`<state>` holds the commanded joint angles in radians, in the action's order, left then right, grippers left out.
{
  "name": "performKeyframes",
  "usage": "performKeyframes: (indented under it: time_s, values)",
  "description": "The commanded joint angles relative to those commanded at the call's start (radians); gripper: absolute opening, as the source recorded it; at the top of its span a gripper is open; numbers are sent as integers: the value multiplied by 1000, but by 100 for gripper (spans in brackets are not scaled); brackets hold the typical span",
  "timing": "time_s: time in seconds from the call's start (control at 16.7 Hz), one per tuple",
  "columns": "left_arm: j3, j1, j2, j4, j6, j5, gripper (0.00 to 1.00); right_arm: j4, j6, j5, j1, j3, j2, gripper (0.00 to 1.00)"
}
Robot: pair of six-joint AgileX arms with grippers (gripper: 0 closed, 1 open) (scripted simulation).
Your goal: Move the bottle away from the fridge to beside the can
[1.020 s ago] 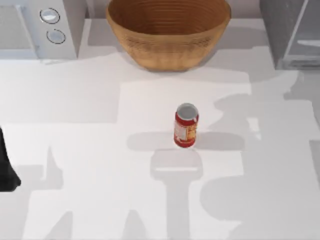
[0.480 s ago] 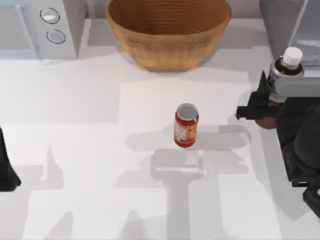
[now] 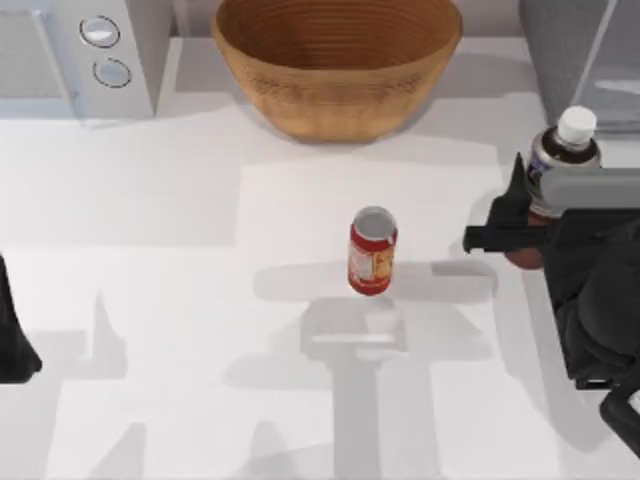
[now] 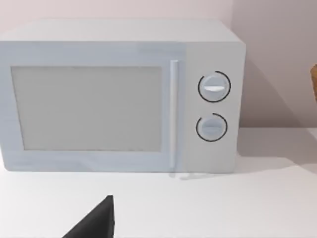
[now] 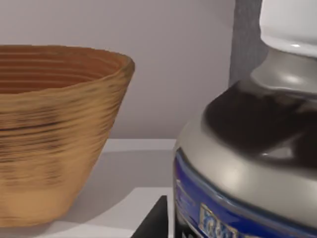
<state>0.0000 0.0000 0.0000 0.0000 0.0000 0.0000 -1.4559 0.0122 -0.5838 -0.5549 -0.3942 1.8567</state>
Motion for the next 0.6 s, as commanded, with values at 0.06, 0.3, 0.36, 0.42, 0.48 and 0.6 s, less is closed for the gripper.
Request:
performKeyframes:
  time_s: [0.06, 0.3, 0.36, 0.42, 0.48, 0.6]
  values:
    - [0, 0, 0, 0, 0, 0, 100, -1, -1, -1, -1, 1, 0, 0]
    - [0, 0, 0, 0, 0, 0, 100, -2, -2, -3, -3, 3, 0, 0]
    - [0, 0, 0, 0, 0, 0, 100, -2, -2, -3, -3, 3, 0, 8]
    - [0, 0, 0, 0, 0, 0, 100, -2, -2, -3, -3, 3, 0, 15]
    - [0, 0, 0, 0, 0, 0, 100, -2, -2, -3, -3, 3, 0, 23]
    - [0, 0, 0, 0, 0, 0, 100, -2, -2, -3, -3, 3, 0, 38]
